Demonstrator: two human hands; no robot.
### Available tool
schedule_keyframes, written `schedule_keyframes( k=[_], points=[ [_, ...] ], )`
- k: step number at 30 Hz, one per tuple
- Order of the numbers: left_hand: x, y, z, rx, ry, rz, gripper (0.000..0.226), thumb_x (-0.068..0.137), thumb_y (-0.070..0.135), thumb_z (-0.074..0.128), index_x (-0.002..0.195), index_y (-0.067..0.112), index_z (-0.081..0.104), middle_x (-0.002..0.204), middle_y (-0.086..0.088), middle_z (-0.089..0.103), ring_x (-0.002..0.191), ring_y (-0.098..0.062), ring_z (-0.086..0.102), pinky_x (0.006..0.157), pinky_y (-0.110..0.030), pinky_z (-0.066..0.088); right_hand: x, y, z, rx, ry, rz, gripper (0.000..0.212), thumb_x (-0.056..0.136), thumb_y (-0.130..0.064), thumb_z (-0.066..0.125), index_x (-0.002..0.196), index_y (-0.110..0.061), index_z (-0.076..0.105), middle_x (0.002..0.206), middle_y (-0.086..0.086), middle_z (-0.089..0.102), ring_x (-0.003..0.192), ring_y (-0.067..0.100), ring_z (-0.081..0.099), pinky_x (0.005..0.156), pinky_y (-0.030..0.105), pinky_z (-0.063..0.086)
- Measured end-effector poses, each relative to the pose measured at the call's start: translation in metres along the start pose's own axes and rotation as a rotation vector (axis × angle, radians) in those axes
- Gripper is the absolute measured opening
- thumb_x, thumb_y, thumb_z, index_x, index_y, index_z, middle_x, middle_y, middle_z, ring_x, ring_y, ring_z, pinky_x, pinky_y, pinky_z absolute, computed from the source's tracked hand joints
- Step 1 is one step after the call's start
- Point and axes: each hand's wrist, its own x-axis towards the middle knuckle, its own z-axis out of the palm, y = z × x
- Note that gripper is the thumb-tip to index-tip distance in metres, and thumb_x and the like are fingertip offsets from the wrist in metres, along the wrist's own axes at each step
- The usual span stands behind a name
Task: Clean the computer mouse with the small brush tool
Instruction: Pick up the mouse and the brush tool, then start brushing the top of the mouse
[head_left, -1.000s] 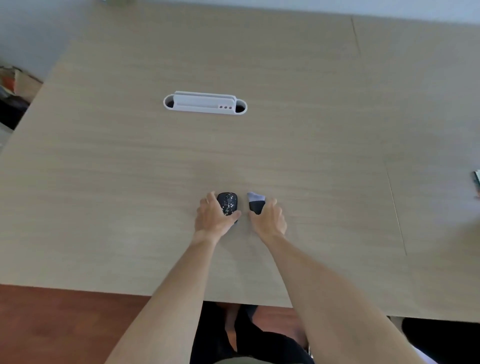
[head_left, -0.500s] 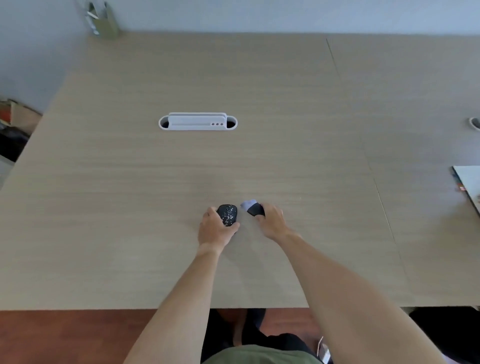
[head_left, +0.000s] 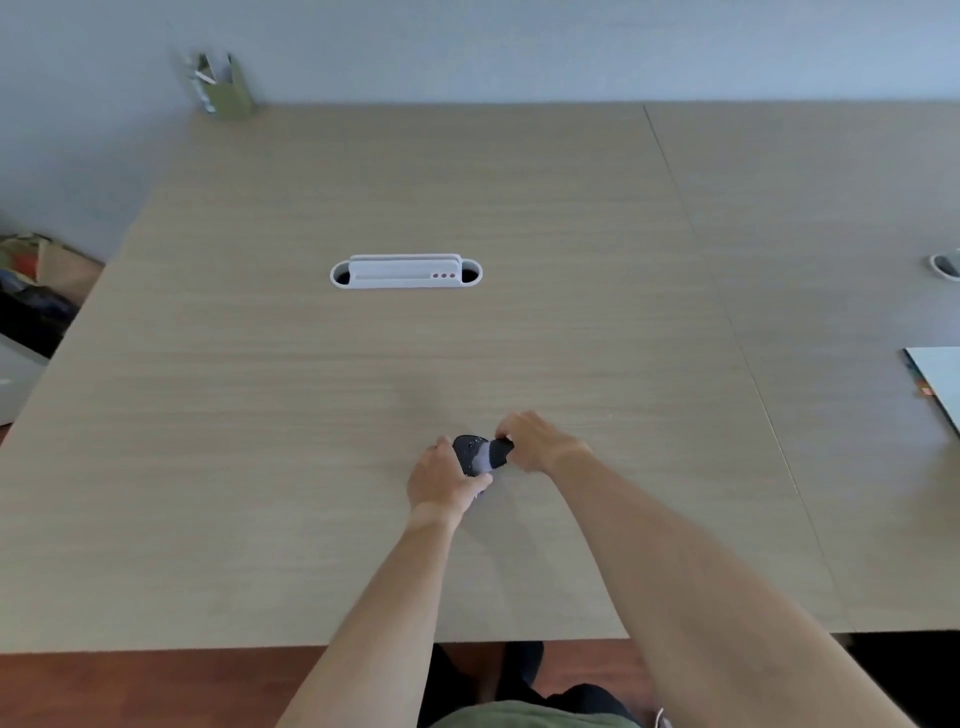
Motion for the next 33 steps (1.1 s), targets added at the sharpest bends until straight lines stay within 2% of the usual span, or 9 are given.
schedule_keyframes(
  k=[6, 10, 14, 18, 21, 23, 26, 30, 33],
  points=[
    [-0.006, -0.002, 0.009, -0.005, 0.017, 0.015, 0.053, 0.077, 0.037, 0.073, 0.118, 0.010, 0.052, 0.117, -0.008, 0.059, 0.108, -0.029, 0.060, 0.083, -0.035, 0.049, 0.009, -0.006, -0.006, 0.012, 0.063, -0.026, 0.027, 0.083, 0.012, 0.044, 0.090, -0.005, 0.063, 0.109, 0.018, 0.064, 0.102, 0.036, 0.062, 0.078, 0.039, 0.047],
    [-0.008, -0.004, 0.014, -0.014, 0.028, 0.016, 0.053, 0.079, 0.037, 0.071, 0.121, 0.011, 0.050, 0.117, -0.007, 0.056, 0.105, -0.028, 0.061, 0.081, -0.035, 0.050, 0.012, -0.008, 0.002, 0.015, 0.023, -0.029, 0.028, 0.083, 0.011, 0.043, 0.068, -0.010, 0.052, 0.091, 0.014, 0.055, 0.083, 0.030, 0.053, 0.070, 0.035, 0.042],
    [-0.007, -0.002, 0.012, 0.010, 0.031, 0.006, 0.054, 0.077, 0.036, 0.073, 0.117, 0.009, 0.050, 0.116, -0.007, 0.056, 0.104, -0.029, 0.062, 0.077, -0.034, 0.048, 0.009, -0.004, -0.004, -0.053, 0.096, 0.042, 0.026, 0.087, 0.012, 0.045, 0.102, -0.001, 0.063, 0.107, 0.020, 0.059, 0.098, 0.037, 0.059, 0.077, 0.038, 0.043],
    [-0.005, -0.001, 0.011, -0.021, 0.035, -0.007, 0.056, 0.074, 0.034, 0.075, 0.116, 0.008, 0.049, 0.115, -0.008, 0.059, 0.104, -0.030, 0.062, 0.076, -0.035, 0.049, 0.017, -0.002, -0.012, -0.015, 0.053, -0.023, 0.039, 0.080, 0.014, 0.043, 0.058, -0.017, 0.041, 0.083, 0.015, 0.051, 0.077, 0.027, 0.044, 0.067, 0.032, 0.036],
    [-0.003, -0.002, 0.010, -0.012, 0.025, -0.002, 0.053, 0.075, 0.032, 0.073, 0.116, 0.009, 0.049, 0.116, -0.006, 0.058, 0.105, -0.029, 0.062, 0.077, -0.034, 0.049, 0.019, -0.001, -0.007, 0.012, 0.013, -0.055, 0.040, 0.075, 0.015, 0.040, 0.055, -0.018, 0.034, 0.079, 0.012, 0.046, 0.076, 0.023, 0.040, 0.065, 0.034, 0.033],
    [-0.002, -0.002, 0.007, 0.030, 0.026, 0.008, 0.051, 0.076, 0.032, 0.072, 0.116, 0.011, 0.048, 0.116, -0.004, 0.058, 0.104, -0.028, 0.062, 0.078, -0.034, 0.050, 0.019, 0.004, -0.001, -0.025, 0.028, -0.039, 0.036, 0.077, 0.017, 0.040, 0.061, -0.015, 0.046, 0.084, 0.014, 0.051, 0.079, 0.027, 0.048, 0.068, 0.036, 0.038],
    [0.000, -0.004, 0.002, 0.076, 0.018, 0.035, 0.053, 0.076, 0.032, 0.072, 0.120, 0.016, 0.047, 0.117, -0.002, 0.057, 0.104, -0.026, 0.063, 0.080, -0.035, 0.053, 0.016, 0.008, -0.002, -0.135, 0.099, 0.031, 0.032, 0.085, 0.015, 0.045, 0.101, -0.005, 0.064, 0.110, 0.017, 0.059, 0.105, 0.035, 0.059, 0.084, 0.038, 0.043],
    [0.000, -0.008, 0.001, 0.047, 0.006, 0.056, 0.051, 0.077, 0.031, 0.072, 0.120, 0.017, 0.049, 0.117, -0.002, 0.057, 0.103, -0.026, 0.062, 0.082, -0.037, 0.053, 0.024, 0.009, -0.013, -0.013, 0.104, -0.001, 0.027, 0.082, 0.015, 0.044, 0.083, -0.007, 0.060, 0.095, 0.015, 0.058, 0.099, 0.034, 0.062, 0.074, 0.033, 0.042],
    [0.001, -0.009, 0.000, 0.024, -0.011, 0.066, 0.051, 0.076, 0.031, 0.073, 0.118, 0.015, 0.050, 0.117, -0.003, 0.058, 0.106, -0.025, 0.061, 0.085, -0.035, 0.052, 0.027, 0.003, -0.018, 0.110, 0.033, -0.058, 0.027, 0.079, 0.014, 0.043, 0.091, 0.004, 0.066, 0.088, 0.013, 0.058, 0.080, 0.027, 0.053, 0.069, 0.031, 0.043]
  ],
)
